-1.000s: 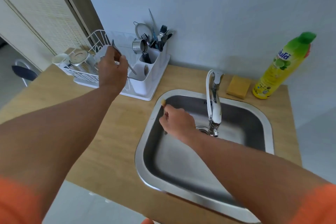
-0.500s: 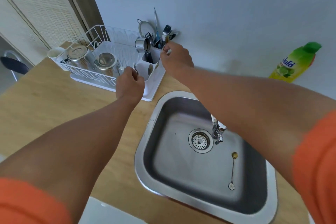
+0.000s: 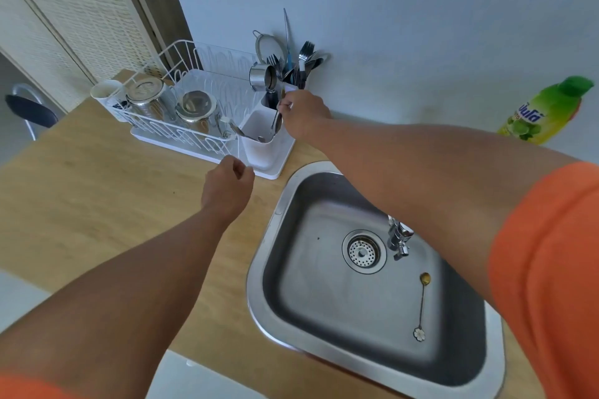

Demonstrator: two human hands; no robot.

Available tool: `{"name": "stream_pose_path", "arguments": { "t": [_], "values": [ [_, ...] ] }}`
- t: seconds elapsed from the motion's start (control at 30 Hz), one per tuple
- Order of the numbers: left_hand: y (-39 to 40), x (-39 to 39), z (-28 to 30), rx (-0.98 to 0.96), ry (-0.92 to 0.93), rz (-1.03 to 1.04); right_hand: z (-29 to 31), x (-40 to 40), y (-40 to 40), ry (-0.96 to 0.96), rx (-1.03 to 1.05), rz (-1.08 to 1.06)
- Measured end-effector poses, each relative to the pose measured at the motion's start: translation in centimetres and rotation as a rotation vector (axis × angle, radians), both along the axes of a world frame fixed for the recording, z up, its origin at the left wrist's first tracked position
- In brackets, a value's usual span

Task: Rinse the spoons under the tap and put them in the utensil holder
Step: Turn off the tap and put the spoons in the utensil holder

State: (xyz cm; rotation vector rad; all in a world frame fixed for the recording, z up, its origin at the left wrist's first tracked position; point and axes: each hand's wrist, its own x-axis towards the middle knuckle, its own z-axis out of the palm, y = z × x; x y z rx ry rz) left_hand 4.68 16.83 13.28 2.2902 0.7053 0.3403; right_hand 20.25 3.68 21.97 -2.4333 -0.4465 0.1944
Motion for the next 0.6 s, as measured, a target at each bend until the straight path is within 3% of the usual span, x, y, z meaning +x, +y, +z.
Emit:
{"name": "stream_pose_path", "arguments": {
  "t": [0.17, 0.3, 0.6],
  "values": [
    [0.1, -2.6, -2.0, 0.027, 0.055, -0.094, -0.4, -0.8, -0.8, 0.053, -0.17, 0.065],
    [0.0, -4.4, -3.3, 0.107, 0.096, -0.209, -1.6, -2.6, -2.6, 0.123, -0.141, 0.009],
    [0.4, -6.9, -4.7, 0.614, 0.104, -0.591, -11.7, -13.1, -9.9, 0.25, -0.006, -0.007]
  ]
}}
